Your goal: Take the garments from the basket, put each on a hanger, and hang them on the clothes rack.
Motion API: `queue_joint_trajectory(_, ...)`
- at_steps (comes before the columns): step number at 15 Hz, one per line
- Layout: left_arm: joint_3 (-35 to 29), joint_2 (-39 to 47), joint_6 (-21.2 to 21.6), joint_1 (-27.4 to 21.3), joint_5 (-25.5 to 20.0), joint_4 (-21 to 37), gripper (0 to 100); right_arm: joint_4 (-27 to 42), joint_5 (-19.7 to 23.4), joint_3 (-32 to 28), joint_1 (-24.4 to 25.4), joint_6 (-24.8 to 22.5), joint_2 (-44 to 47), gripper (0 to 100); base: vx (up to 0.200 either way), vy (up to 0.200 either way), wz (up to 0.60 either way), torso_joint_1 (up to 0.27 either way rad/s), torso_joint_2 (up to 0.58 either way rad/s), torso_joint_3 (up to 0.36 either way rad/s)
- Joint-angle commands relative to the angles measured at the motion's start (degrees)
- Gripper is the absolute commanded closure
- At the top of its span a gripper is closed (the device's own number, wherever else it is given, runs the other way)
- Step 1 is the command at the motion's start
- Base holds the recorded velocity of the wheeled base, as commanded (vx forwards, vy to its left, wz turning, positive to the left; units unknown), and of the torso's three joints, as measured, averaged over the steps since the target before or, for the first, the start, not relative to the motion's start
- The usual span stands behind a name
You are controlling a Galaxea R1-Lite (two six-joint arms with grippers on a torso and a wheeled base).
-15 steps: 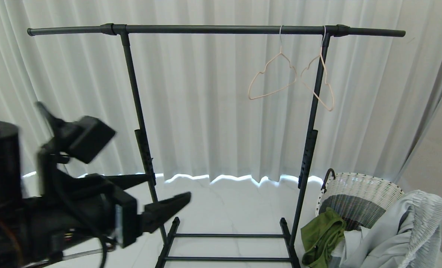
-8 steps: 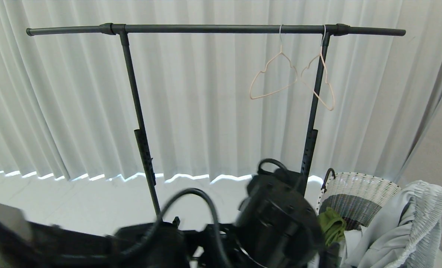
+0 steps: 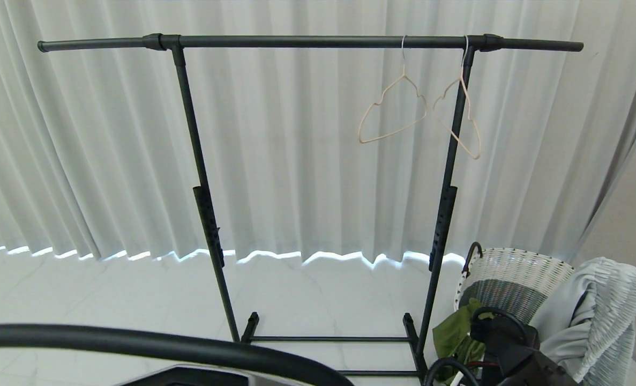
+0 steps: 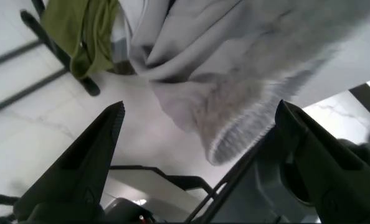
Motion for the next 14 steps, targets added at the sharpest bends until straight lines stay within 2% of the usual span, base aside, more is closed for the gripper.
queue_joint_trajectory(1, -1.1, 4.0, -1.4, 0.3, 0.3, 0.0, 0, 0.0, 0.0, 0.1, 0.1, 0.4, -0.8, 100, 0.000, 0.000, 0.00, 0.000, 0.00, 0.000)
queue_joint_trajectory(12, 1.5, 6.2, -2.7, 0.2, 0.1, 3.9, 0, 0.4, 0.0, 0.0, -0.1, 0.9, -2.7, 100, 0.000, 0.000, 0.00, 0.000, 0.00, 0.000)
queue_joint_trajectory(13, 2.8, 5.5, -2.8, 0.2, 0.1, 3.9, 100, 0.4, -0.1, 0.0, -0.1, 0.9, -2.7, 100, 0.000, 0.000, 0.00, 0.000, 0.00, 0.000)
queue_joint_trajectory(14, 3.9, 4.5, -3.8, 0.0, 0.2, 3.9, 100, 0.5, -0.1, 0.0, -0.1, 0.9, -2.7, 100, 0.000, 0.000, 0.00, 0.000, 0.00, 0.000)
